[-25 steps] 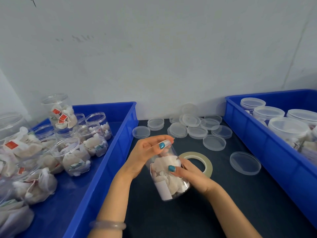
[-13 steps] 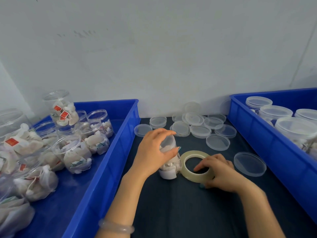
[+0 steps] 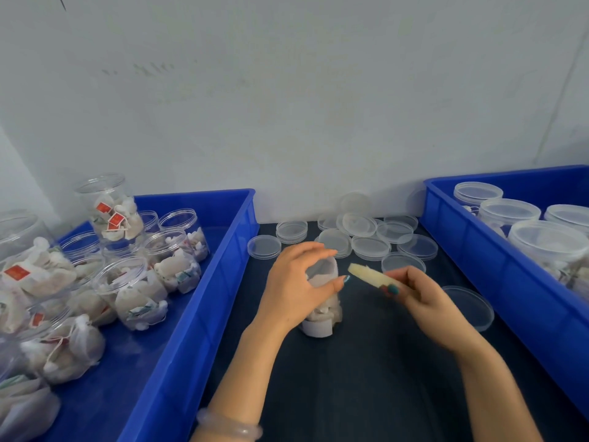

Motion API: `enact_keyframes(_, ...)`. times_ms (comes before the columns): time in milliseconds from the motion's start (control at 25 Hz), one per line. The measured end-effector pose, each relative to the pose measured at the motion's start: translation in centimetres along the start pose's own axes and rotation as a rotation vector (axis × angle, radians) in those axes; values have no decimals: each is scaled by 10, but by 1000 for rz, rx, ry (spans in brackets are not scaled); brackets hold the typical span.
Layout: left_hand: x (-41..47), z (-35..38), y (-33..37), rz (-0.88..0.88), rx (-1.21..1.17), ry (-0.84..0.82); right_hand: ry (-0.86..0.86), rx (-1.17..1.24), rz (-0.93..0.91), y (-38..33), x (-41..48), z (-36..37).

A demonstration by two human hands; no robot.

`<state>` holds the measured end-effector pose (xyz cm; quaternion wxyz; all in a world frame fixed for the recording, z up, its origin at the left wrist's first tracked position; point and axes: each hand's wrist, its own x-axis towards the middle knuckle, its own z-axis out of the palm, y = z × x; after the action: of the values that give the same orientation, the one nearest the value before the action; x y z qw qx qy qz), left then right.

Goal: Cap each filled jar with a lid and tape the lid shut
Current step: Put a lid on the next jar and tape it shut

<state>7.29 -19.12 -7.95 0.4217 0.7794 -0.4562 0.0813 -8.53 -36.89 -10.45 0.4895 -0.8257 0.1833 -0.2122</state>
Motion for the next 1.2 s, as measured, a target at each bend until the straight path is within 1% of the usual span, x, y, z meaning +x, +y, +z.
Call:
enact_keyframes(80,4,3,6,51,63,-4,0,183,-46,-8,-3,0)
enact_keyframes(120,4,3,8,116,149,25,-4,236,-70,-11,-5,0)
enact_keyframes(200,2,7,12,251,311,119,-13,283,-103,-14,-5,-1)
enact_keyframes(240,1,10,15,286,324,169,-18,276,-119,-14,-5,-1)
enact_keyframes(360,-2,20,27,283,242,321,-45,277,-158,-18,-6,5)
enact_keyframes(520,-6,32,38,258,92,522,9,341,-198,-22,-7,11)
enact_keyframes(600,-10,37,39,244,65,589,46,316,-207,-23,-6,13)
enact_keyframes(680,-12,39,37,231,71,615,88,274,-225,-22,-6,18)
enact_keyframes(760,-15,37,38,238,78,601,153,178,-237,-22,-7,22)
enact_keyframes(800,-17,36,40,240,83,589,206,37,-255,-19,-6,22)
enact_keyframes(840,-19,33,43,217,83,592,277,-176,-285,-16,-6,21)
enact_keyframes(880,-20,29,47,165,76,612,348,-386,-317,-13,-6,20)
enact_keyframes(920,-19,23,50,99,63,637,405,-497,-332,-12,-6,19)
enact_keyframes(960,-17,18,51,41,49,643,441,-476,-333,-12,-6,19)
enact_keyframes(1040,-14,10,50,-10,32,556,461,-326,-334,-17,-6,22)
enact_keyframes(1160,-15,8,52,6,144,287,413,-300,-398,-20,-5,31)
enact_keyframes(1200,-17,11,51,-1,176,225,405,-285,-413,-20,-5,33)
